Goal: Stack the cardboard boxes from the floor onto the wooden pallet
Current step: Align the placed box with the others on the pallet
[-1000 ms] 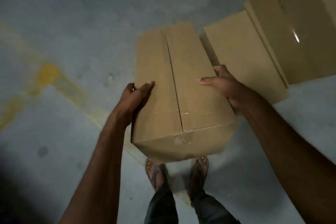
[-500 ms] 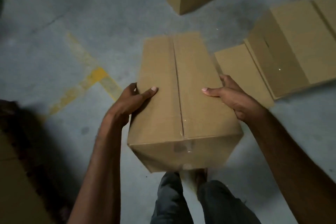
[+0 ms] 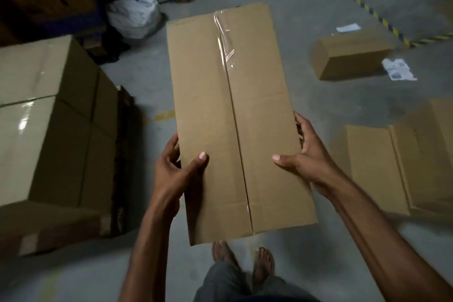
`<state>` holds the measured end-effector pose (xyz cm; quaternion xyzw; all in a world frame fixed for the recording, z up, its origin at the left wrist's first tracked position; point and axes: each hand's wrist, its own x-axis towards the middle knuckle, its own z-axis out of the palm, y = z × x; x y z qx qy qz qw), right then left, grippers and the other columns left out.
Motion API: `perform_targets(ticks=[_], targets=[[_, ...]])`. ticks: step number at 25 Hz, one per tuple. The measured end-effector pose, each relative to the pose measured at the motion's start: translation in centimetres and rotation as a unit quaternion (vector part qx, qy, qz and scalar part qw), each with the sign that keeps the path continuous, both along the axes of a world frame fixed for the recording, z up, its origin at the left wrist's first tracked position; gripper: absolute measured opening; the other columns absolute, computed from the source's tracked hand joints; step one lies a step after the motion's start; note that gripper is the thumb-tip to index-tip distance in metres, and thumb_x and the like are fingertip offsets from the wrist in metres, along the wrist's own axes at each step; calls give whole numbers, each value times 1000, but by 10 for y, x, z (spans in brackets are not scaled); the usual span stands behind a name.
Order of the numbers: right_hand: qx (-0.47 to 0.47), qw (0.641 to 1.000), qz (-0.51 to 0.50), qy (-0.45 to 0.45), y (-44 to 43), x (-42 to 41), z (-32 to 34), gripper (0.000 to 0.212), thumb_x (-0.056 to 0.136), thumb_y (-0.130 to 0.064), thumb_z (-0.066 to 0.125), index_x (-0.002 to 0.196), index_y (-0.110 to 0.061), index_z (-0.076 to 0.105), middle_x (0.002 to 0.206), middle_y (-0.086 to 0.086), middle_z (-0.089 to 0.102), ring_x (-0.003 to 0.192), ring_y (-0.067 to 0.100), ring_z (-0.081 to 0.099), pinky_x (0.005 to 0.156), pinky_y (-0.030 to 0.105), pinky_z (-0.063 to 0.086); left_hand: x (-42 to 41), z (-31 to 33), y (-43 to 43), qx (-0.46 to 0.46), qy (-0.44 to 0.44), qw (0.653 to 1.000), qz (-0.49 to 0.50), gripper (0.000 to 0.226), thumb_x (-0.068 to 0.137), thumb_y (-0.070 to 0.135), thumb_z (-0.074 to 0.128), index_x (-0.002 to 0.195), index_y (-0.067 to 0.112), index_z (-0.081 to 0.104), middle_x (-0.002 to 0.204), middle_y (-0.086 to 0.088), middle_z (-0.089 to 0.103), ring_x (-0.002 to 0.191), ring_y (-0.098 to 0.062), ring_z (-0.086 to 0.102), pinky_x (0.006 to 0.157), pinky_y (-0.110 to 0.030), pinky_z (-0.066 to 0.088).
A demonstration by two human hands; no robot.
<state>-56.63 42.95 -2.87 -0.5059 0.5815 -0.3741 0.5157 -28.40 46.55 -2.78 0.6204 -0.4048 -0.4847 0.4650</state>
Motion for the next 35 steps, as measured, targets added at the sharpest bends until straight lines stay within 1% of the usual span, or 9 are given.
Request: perform_targets(ticks=[5, 9, 13, 19, 25, 28, 30, 32, 35], targets=[[-59, 992, 114, -3, 51, 78, 29, 104, 79, 6, 81, 157, -36, 28, 137, -27, 52, 115, -14, 57, 85, 9, 51, 70, 22, 105, -36, -27, 991, 124, 87, 78, 26, 89, 150, 46, 44, 139, 16, 62, 124, -5, 62, 103, -44, 54], [-103, 981, 166, 3, 93, 168, 36, 108, 80, -9, 86, 159, -43, 20, 144, -31, 45, 127, -7, 52, 103, 28, 50, 143, 45, 174, -95, -48, 975, 195, 88, 80, 14, 86, 153, 38, 44, 141, 13, 62, 125, -3, 62, 100, -32, 56], [-123, 974, 193, -8, 142, 274, 45, 109, 79, -11, 87, 160, -44, 21, 153, -20, 43, 137, 3, 47, 113, 46, 47, 237, 62, 246, -117, -65, 962, 237, 91, 78, 18, 86, 154, 41, 40, 135, 23, 59, 121, 6, 60, 85, -12, 55], [-146, 959, 241, -41, 200, 423, 54, 111, 76, -6, 88, 159, -44, 25, 154, -20, 46, 138, 2, 48, 115, 49, 45, 363, 77, 338, -136, -83, 940, 301, 86, 80, 20, 86, 149, 46, 43, 131, 29, 58, 118, 12, 59, 80, -7, 52], [-132, 946, 289, -64, 206, 547, 70, 108, 76, -5, 87, 158, -42, 29, 149, -14, 53, 131, 6, 56, 110, 49, 49, 479, 92, 361, -118, -92, 928, 340, 78, 82, 30, 83, 148, 48, 45, 124, 32, 57, 113, 14, 57, 72, -3, 50], [-116, 942, 303, -83, 194, 617, 73, 103, 76, -4, 86, 157, -40, 34, 142, -14, 59, 120, -1, 61, 107, 42, 52, 550, 95, 354, -97, -106, 929, 342, 74, 83, 36, 83, 146, 48, 46, 129, 26, 59, 118, 9, 57, 79, -9, 54], [-100, 939, 317, -85, 185, 667, 72, 102, 75, -8, 88, 155, -42, 34, 140, -16, 58, 119, -2, 61, 105, 41, 53, 603, 96, 349, -68, -130, 929, 341, 81, 78, 49, 83, 149, 49, 44, 145, 13, 56, 131, -6, 55, 101, -30, 54], [-81, 939, 324, -84, 174, 715, 69, 106, 71, -19, 94, 156, -43, 34, 145, -13, 56, 127, 6, 59, 108, 46, 51, 652, 99, 342, -38, -142, 931, 333, 90, 73, 57, 81, 152, 45, 41, 152, 5, 51, 136, -16, 52, 110, -46, 47], [-47, 937, 339, -76, 159, 787, 68, 116, 64, -34, 95, 159, -43, 28, 156, -7, 46, 140, 19, 47, 112, 52, 45, 718, 105, 330, -26, -142, 932, 333, 85, 80, 45, 79, 155, 37, 40, 139, 8, 56, 115, -4, 59, 94, -30, 52]])
